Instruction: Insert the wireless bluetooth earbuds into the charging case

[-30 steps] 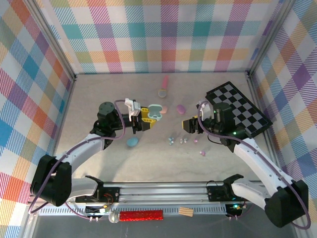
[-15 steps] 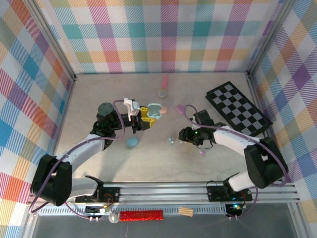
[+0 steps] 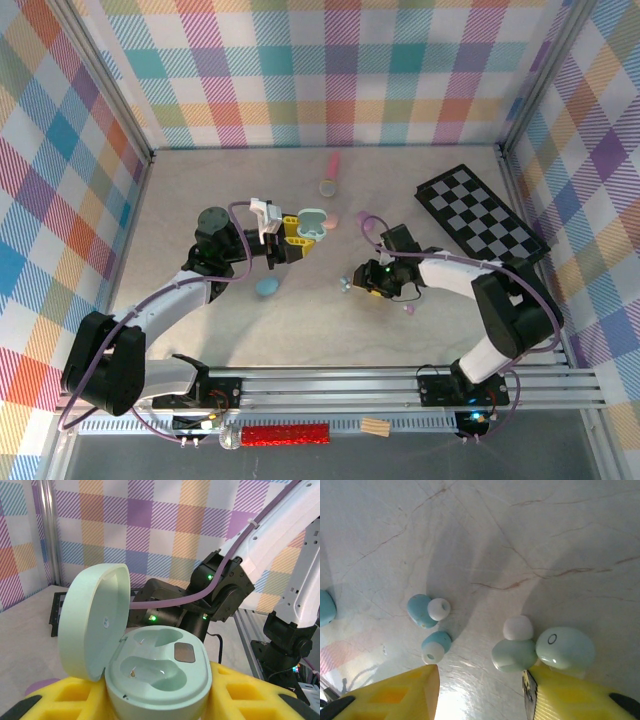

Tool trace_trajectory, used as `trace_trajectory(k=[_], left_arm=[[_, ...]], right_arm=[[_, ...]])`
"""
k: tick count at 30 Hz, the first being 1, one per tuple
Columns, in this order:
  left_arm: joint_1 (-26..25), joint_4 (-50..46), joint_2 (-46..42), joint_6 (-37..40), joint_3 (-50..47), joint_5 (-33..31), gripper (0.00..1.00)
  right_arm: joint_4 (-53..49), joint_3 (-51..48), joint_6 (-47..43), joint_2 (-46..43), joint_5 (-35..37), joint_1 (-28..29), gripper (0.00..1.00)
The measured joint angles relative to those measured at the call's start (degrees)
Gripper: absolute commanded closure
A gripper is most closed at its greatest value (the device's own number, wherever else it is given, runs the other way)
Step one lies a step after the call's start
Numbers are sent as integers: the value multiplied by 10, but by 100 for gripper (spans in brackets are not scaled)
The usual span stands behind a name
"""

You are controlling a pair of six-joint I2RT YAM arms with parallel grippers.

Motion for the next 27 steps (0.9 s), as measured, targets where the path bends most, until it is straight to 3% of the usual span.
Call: trace_trajectory(k=[12, 21, 27], left_arm=[[16, 11, 2, 0, -8, -10, 60], [98, 220, 102, -125, -32, -15, 62], [116, 293, 114, -168, -32, -15, 62]], right_arm=[[21, 47, -9, 42, -13, 11, 49], [-44, 77, -88, -10, 17, 19, 47], [-118, 122, -151, -21, 79, 23, 47]])
